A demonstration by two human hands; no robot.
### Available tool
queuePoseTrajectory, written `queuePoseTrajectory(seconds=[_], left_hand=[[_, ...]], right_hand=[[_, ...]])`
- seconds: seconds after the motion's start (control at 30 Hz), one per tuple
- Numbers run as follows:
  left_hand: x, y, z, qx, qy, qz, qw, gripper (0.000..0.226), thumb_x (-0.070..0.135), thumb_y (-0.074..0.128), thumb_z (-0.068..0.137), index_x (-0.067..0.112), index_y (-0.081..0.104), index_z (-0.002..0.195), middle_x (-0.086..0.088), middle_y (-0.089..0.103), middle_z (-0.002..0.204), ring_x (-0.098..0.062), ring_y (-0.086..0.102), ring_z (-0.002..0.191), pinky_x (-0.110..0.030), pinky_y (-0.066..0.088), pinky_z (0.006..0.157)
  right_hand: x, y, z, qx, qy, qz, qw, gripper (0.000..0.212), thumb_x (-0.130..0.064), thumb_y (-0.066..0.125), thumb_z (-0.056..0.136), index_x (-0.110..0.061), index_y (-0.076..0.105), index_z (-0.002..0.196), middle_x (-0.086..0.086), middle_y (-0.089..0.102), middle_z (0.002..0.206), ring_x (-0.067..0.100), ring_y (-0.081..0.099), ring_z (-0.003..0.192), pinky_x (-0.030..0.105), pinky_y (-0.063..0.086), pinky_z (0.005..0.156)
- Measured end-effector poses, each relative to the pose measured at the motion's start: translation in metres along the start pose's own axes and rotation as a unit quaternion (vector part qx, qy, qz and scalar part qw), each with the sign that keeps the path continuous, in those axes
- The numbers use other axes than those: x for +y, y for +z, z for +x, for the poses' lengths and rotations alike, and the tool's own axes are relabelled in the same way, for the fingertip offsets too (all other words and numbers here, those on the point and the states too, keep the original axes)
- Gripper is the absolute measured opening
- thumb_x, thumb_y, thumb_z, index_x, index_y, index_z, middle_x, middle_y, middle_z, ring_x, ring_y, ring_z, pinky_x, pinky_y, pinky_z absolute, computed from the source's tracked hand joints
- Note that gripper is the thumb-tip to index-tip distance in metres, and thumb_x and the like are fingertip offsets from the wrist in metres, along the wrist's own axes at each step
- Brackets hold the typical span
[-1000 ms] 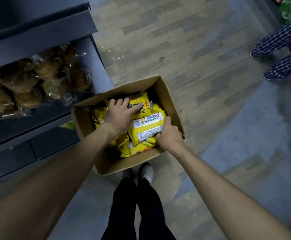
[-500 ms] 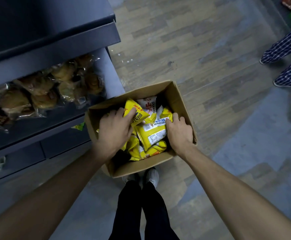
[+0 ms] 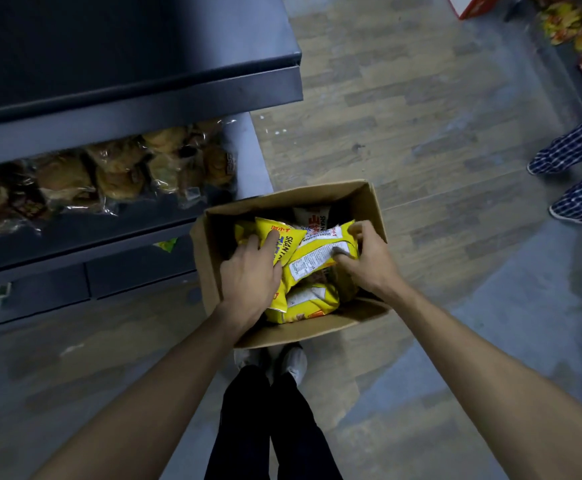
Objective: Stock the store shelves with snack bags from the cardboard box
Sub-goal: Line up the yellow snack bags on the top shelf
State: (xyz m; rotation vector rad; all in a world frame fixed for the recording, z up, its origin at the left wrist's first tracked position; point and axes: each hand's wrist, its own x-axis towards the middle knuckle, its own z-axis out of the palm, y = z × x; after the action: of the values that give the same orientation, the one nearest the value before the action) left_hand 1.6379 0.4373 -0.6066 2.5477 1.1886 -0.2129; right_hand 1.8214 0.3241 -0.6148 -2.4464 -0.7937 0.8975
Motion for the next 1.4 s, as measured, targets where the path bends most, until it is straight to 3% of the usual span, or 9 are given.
queuePoseTrajectory(seconds=[0.13, 0.27, 0.5, 0.63, 0.73, 0.83, 1.0, 1.1, 1.4], left_hand=[[-0.007, 0.012, 0.001, -0.012, -0.011, -0.006, 1.0, 0.056, 0.037, 0.052, 0.093, 0.029, 0.029, 0.144, -0.006, 0.05, 0.114, -0.027, 0.057, 0.098, -0.037, 0.044, 0.062], [-0.011, 0.023, 0.004, -0.029, -0.026, -0.043, 0.998, 0.064, 0.034, 0.048, 0.096, 0.027, 0.018, 0.152, -0.012, 0.046, 0.122, -0.031, 0.056, 0.103, -0.043, 0.05, 0.071], [-0.012, 0.018, 0.007, -0.092, -0.036, -0.067, 0.993, 0.082, 0.042, 0.056, 0.091, 0.032, 0.005, 0.154, -0.016, 0.042, 0.133, -0.038, 0.057, 0.105, -0.044, 0.049, 0.078], [-0.012, 0.0, 0.01, -0.055, -0.042, -0.074, 0.995, 0.077, 0.041, 0.057, 0.086, 0.033, 0.018, 0.152, -0.013, 0.047, 0.13, -0.039, 0.06, 0.1, -0.042, 0.049, 0.074], [-0.006, -0.004, 0.004, -0.026, -0.048, -0.074, 0.996, 0.072, 0.04, 0.055, 0.088, 0.032, 0.018, 0.15, -0.012, 0.042, 0.134, -0.035, 0.062, 0.095, -0.039, 0.048, 0.068], [-0.002, 0.006, 0.001, -0.031, -0.051, -0.046, 0.997, 0.075, 0.04, 0.051, 0.093, 0.03, 0.007, 0.153, -0.016, 0.03, 0.14, -0.034, 0.06, 0.096, -0.039, 0.049, 0.068], [0.007, 0.042, 0.009, -0.05, -0.058, -0.017, 0.997, 0.087, 0.033, 0.052, 0.091, 0.018, -0.006, 0.154, -0.021, 0.021, 0.141, -0.038, 0.047, 0.112, -0.043, 0.047, 0.084], [0.009, 0.06, 0.015, -0.037, -0.07, -0.026, 0.997, 0.096, 0.04, 0.057, 0.085, 0.021, -0.007, 0.154, -0.022, 0.025, 0.137, -0.041, 0.04, 0.113, -0.05, 0.041, 0.094], [0.013, 0.075, 0.023, -0.017, -0.091, -0.072, 0.993, 0.099, 0.049, 0.057, 0.083, 0.031, -0.011, 0.152, -0.019, 0.029, 0.133, -0.042, 0.038, 0.111, -0.054, 0.038, 0.093]], right_hand=[[-0.008, 0.015, 0.003, 0.039, 0.1, 0.205, 0.973, 0.092, -0.026, 0.087, 0.07, -0.02, 0.033, 0.144, -0.005, 0.063, 0.114, 0.009, 0.064, 0.097, 0.032, 0.049, 0.091], [-0.01, 0.028, 0.005, -0.009, 0.104, 0.352, 0.93, 0.04, -0.01, 0.08, 0.078, -0.011, 0.066, 0.116, 0.006, 0.074, 0.101, 0.016, 0.072, 0.089, 0.034, 0.058, 0.083], [-0.024, 0.032, 0.002, -0.043, 0.095, 0.451, 0.886, 0.026, -0.008, 0.068, 0.088, -0.009, 0.055, 0.11, -0.001, 0.072, 0.089, 0.01, 0.069, 0.084, 0.022, 0.053, 0.071], [-0.033, 0.019, -0.003, 0.051, 0.088, 0.362, 0.927, 0.022, -0.029, 0.06, 0.086, -0.024, 0.049, 0.105, -0.002, 0.064, 0.09, 0.015, 0.062, 0.084, 0.045, 0.05, 0.083], [-0.036, 0.014, -0.01, 0.118, 0.032, 0.227, 0.966, 0.029, -0.034, 0.056, 0.091, -0.034, 0.043, 0.116, -0.002, 0.055, 0.106, 0.015, 0.06, 0.086, 0.036, 0.046, 0.077], [-0.026, 0.024, -0.01, 0.051, 0.011, 0.101, 0.993, 0.069, -0.051, 0.059, 0.09, -0.038, 0.022, 0.147, 0.005, 0.032, 0.137, 0.022, 0.059, 0.103, 0.037, 0.046, 0.093], [0.002, 0.06, -0.01, -0.053, -0.055, -0.139, 0.987, 0.104, -0.057, 0.063, 0.084, -0.036, -0.011, 0.154, 0.005, -0.011, 0.162, 0.04, 0.03, 0.14, 0.05, 0.044, 0.099], [0.008, 0.069, -0.002, -0.052, -0.054, -0.157, 0.985, 0.103, -0.059, 0.06, 0.086, -0.035, -0.014, 0.154, 0.005, -0.018, 0.162, 0.044, 0.029, 0.139, 0.051, 0.045, 0.097], [0.013, 0.079, 0.01, -0.038, -0.067, -0.168, 0.983, 0.089, -0.055, 0.048, 0.095, -0.031, -0.014, 0.155, 0.011, -0.018, 0.161, 0.044, 0.033, 0.132, 0.052, 0.043, 0.096]])
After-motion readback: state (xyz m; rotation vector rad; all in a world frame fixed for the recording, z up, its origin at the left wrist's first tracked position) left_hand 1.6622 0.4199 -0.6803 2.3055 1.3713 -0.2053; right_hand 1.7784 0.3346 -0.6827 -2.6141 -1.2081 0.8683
